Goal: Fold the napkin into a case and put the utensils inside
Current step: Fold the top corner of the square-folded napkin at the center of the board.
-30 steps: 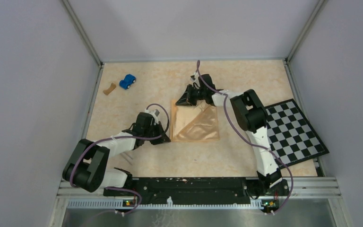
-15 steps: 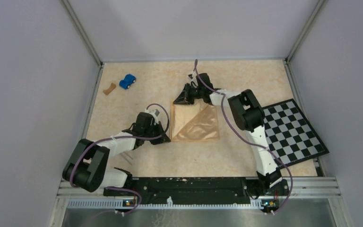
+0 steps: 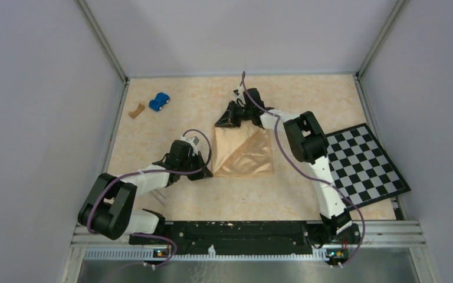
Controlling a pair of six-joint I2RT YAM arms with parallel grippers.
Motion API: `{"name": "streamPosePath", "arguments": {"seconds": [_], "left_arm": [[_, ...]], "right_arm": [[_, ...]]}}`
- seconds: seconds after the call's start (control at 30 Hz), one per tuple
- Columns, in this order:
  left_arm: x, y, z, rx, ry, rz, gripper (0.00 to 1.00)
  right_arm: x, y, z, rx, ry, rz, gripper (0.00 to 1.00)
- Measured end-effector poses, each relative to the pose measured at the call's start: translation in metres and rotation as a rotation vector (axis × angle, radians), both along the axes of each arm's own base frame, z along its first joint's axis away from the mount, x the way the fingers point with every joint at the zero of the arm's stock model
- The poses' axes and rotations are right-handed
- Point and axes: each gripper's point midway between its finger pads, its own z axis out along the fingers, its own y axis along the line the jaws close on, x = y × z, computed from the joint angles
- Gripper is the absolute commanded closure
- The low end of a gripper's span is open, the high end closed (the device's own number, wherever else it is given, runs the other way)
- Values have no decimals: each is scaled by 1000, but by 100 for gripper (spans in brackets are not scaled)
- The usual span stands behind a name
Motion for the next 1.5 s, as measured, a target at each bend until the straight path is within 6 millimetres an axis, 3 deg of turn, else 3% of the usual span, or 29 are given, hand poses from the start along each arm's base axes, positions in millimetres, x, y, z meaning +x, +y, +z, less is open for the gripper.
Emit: {"name": "streamPosePath", "arguments": {"seconds": [0.23, 0.37, 0.43, 0.57, 0.73, 0.83, 0.9, 1.07, 1.3, 1.5], "left_arm": [[-1, -1, 3, -3, -4, 1, 70], [-10, 6, 8, 16, 9, 15, 51], [-15, 10, 17, 19, 4, 32, 48], [-16, 12, 42, -9, -64, 53, 46], [-13, -5, 60, -110, -91, 2, 62], [-3, -24, 60, -161, -39, -53, 67], [9, -36, 59, -189, -21, -82, 70], [33, -48, 44, -177, -6, -106, 75], [33, -37, 5, -93, 43, -78, 81], [36, -39, 4, -107, 9, -83, 81]], "right_arm": [[2, 1, 0, -6, 5, 6, 68], [3, 1, 4, -33, -16, 24, 58], [4, -1, 10, -54, -37, 36, 54], [-2, -13, 40, -89, -97, 64, 51], [-24, -44, 96, -93, -223, 71, 52], [-38, -66, 110, -57, -258, 66, 53], [-41, -79, 103, -48, -253, 61, 54], [-43, -121, 46, -66, -145, 35, 57], [-25, -157, -12, -43, -56, 9, 58], [-8, -176, -9, -1, -68, -23, 58]]}}
